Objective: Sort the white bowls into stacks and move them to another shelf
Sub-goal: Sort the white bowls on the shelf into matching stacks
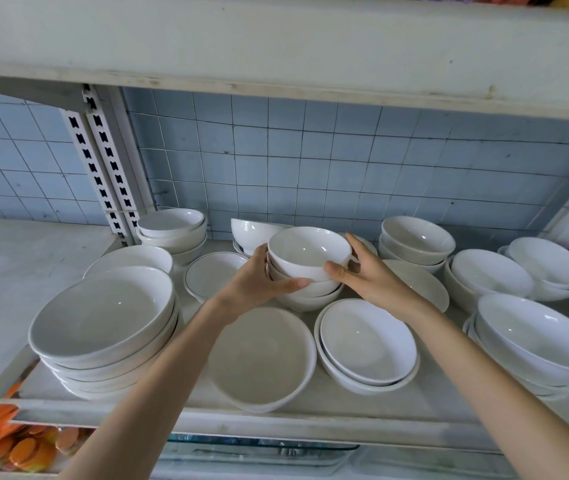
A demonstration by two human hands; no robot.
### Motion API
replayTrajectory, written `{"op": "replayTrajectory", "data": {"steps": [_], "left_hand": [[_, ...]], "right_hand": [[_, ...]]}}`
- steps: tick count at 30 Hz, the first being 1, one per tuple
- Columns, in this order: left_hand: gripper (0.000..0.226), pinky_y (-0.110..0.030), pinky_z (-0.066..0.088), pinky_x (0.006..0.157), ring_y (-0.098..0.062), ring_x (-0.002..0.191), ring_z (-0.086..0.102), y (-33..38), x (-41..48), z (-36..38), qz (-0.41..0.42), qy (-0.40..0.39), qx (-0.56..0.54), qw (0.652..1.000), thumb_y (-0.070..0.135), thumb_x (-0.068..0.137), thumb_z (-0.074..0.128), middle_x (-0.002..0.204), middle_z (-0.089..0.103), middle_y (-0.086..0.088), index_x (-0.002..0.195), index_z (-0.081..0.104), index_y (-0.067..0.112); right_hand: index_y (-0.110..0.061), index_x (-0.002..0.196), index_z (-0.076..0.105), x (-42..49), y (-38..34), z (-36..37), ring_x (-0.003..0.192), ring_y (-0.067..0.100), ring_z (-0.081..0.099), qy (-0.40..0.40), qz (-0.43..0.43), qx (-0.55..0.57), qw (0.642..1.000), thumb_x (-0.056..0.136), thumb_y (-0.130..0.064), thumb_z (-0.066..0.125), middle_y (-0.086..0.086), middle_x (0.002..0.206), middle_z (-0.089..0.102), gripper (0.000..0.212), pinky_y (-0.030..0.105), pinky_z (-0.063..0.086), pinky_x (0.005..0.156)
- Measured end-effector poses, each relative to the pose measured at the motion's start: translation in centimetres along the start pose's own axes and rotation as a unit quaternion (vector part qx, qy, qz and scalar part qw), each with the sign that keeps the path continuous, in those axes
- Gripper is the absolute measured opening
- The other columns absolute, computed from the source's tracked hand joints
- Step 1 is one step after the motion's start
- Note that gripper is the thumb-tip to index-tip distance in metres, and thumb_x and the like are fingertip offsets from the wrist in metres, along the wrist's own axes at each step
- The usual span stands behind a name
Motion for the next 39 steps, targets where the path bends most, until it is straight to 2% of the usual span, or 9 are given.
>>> {"op": "replayTrajectory", "data": {"steps": [3, 9, 14, 18, 23, 27, 30, 36, 39], "left_hand": [[0.064, -0.013, 0.046, 0.085, -0.009, 0.11, 0.056, 0.0, 0.0, -0.1, 0.002, 0.008, 0.001, 1.0, 0.013, 0.07, 0.082, 0.113, 0.059, 0.011, 0.121, 0.044, 0.021], [0.067, -0.006, 0.046, 0.081, -0.006, 0.109, 0.056, 0.0, 0.1, -0.1, 0.012, 0.003, -0.014, 1.0, 0.01, 0.071, 0.081, 0.118, 0.059, 0.01, 0.126, 0.045, 0.02], [0.07, -0.005, 0.046, 0.077, -0.008, 0.108, 0.056, 0.4, -0.1, 0.0, 0.026, -0.008, -0.027, 0.999, 0.003, 0.072, 0.078, 0.12, 0.059, 0.005, 0.133, 0.044, 0.015], [0.065, -0.005, 0.045, 0.071, -0.002, 0.095, 0.06, 1.1, -0.3, 0.0, 0.05, 0.004, -0.021, 0.999, 0.002, 0.073, 0.077, 0.106, 0.06, 0.009, 0.125, 0.041, 0.014], [0.077, -0.016, 0.049, 0.085, -0.009, 0.103, 0.059, 1.7, -0.2, 0.0, 0.061, 0.024, -0.03, 0.997, 0.03, 0.057, 0.08, 0.111, 0.06, 0.008, 0.123, 0.043, 0.017], [0.092, -0.029, 0.05, 0.093, -0.017, 0.11, 0.06, 1.0, 0.1, -0.2, 0.052, 0.034, -0.034, 0.997, 0.04, 0.05, 0.092, 0.118, 0.062, -0.001, 0.126, 0.044, 0.016], [0.098, -0.03, 0.05, 0.092, -0.016, 0.108, 0.061, 0.9, 0.1, -0.3, 0.047, 0.04, -0.03, 0.998, 0.046, 0.043, 0.085, 0.118, 0.062, -0.001, 0.126, 0.044, 0.016], [0.092, -0.026, 0.05, 0.09, -0.013, 0.107, 0.061, 0.8, 0.0, -0.5, 0.039, 0.041, -0.016, 0.998, 0.04, 0.048, 0.09, 0.117, 0.062, 0.003, 0.126, 0.044, 0.018], [0.083, -0.026, 0.049, 0.091, -0.017, 0.112, 0.06, 0.7, 0.0, -0.6, 0.035, 0.042, -0.022, 0.998, 0.025, 0.059, 0.089, 0.119, 0.061, 0.0, 0.128, 0.044, 0.014]], "right_hand": [[-0.031, 0.119, 0.046, -0.1, -0.2, 0.1, 0.113, 0.0, 0.055, 0.003, -0.009, 0.031, 0.999, 0.072, -0.042, 0.065, -0.016, 0.12, 0.059, 0.052, 0.023, 0.044, 0.098], [-0.019, 0.132, 0.043, 0.0, 0.0, -0.3, 0.114, 0.003, 0.056, 0.026, -0.012, 0.033, 0.999, 0.066, -0.046, 0.071, -0.015, 0.121, 0.059, 0.077, 0.026, 0.045, 0.096], [-0.017, 0.133, 0.041, -0.1, -0.2, -0.2, 0.113, 0.006, 0.058, 0.029, -0.018, 0.038, 0.999, 0.067, -0.041, 0.072, -0.013, 0.121, 0.059, 0.076, 0.027, 0.047, 0.096], [-0.019, 0.133, 0.039, -0.4, -0.7, 0.0, 0.114, 0.006, 0.056, 0.024, -0.027, 0.026, 0.999, 0.067, -0.038, 0.073, -0.017, 0.12, 0.055, 0.076, 0.029, 0.047, 0.095], [-0.027, 0.121, 0.042, -0.3, -1.0, -0.5, 0.097, -0.018, 0.054, 0.045, -0.032, 0.028, 0.998, 0.076, -0.023, 0.073, -0.025, 0.11, 0.05, 0.055, 0.013, 0.048, 0.085], [-0.03, 0.116, 0.042, -0.2, -0.8, -0.7, 0.092, -0.016, 0.055, 0.051, -0.025, 0.031, 0.998, 0.079, -0.016, 0.072, -0.025, 0.107, 0.051, 0.05, 0.011, 0.048, 0.081], [-0.027, 0.119, 0.043, -0.2, -0.8, -0.7, 0.097, -0.013, 0.056, 0.046, -0.024, 0.035, 0.998, 0.077, -0.021, 0.073, -0.024, 0.109, 0.052, 0.052, 0.013, 0.049, 0.084], [-0.028, 0.131, 0.039, 0.4, -0.7, -1.4, 0.126, 0.003, 0.043, 0.05, -0.015, 0.021, 0.998, 0.06, -0.063, 0.069, -0.017, 0.129, 0.049, 0.085, 0.026, 0.035, 0.106], [-0.022, 0.139, 0.036, 1.1, -1.8, -1.8, 0.132, 0.005, 0.036, 0.059, -0.03, -0.001, 0.998, 0.064, -0.062, 0.063, -0.009, 0.144, 0.04, 0.089, 0.03, 0.028, 0.112]]}}
Point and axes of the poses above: each hand's wrist, its own x-axis towards the middle knuckle, its own z-axis out of the palm, y = z × x, the point moved 10 cm from there along x, towards the middle knuckle
